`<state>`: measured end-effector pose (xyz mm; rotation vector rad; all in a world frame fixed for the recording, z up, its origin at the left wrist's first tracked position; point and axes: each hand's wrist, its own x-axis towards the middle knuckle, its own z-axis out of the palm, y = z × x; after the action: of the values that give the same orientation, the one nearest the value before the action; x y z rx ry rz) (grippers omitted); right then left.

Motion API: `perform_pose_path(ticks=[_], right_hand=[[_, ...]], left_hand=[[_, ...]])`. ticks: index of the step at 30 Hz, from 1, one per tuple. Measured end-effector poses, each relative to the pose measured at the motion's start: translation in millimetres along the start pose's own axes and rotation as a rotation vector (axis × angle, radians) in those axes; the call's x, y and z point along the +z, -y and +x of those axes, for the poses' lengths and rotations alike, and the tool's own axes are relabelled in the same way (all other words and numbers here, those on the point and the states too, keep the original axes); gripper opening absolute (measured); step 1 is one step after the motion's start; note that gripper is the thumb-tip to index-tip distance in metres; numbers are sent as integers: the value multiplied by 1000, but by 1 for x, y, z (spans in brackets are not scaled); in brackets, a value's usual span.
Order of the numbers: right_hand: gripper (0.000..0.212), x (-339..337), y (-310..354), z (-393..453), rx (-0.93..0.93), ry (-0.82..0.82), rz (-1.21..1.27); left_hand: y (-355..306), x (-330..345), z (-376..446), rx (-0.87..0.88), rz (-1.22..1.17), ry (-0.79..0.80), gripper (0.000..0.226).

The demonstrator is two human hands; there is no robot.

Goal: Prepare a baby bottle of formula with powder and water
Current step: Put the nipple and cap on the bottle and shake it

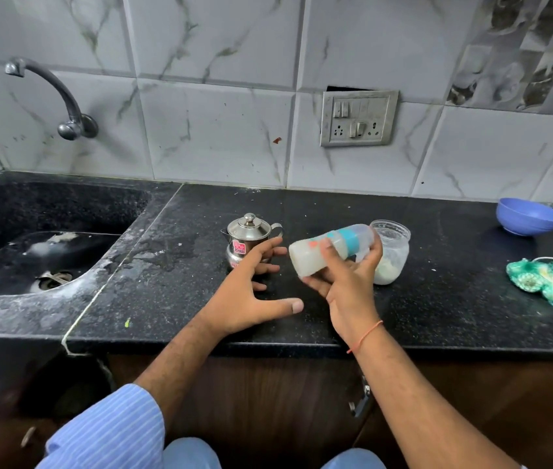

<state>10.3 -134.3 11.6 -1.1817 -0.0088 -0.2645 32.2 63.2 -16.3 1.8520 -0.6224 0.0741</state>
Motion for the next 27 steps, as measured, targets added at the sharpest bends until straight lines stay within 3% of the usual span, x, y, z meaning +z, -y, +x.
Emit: perform_pose_path(ticks=[3, 7, 9, 11, 14, 18, 22, 25, 27], right_hand=[[84, 5, -4, -5, 12, 220, -218], [78, 2, 0, 1, 6, -34, 14], [78, 3, 1, -1, 31, 71, -86], [77, 4, 0, -5, 47, 154, -151], [77, 2, 6, 0, 14, -67, 55], [81, 9, 15, -3, -13, 144, -175], [73, 8, 23, 3, -42, -72, 7], [83, 10, 15, -6, -4, 157, -209], [83, 11, 14, -7, -24, 55, -112]], left_hand=[[-2, 2, -4, -2, -81, -47, 96], [-1, -1, -3, -5, -105, -74, 83], [-1, 1, -5, -13, -113, -82, 80], [1, 0, -4, -17, -92, -71, 84], [3, -2, -1, -16, -55, -29, 92], [2, -1, -4, -17, -29, -3, 110], [-1, -2, -2, -13, -7, 32, 120], [-1, 0, -4, -1, -28, 15, 125], [0, -1, -2, 8, -10, 15, 126]])
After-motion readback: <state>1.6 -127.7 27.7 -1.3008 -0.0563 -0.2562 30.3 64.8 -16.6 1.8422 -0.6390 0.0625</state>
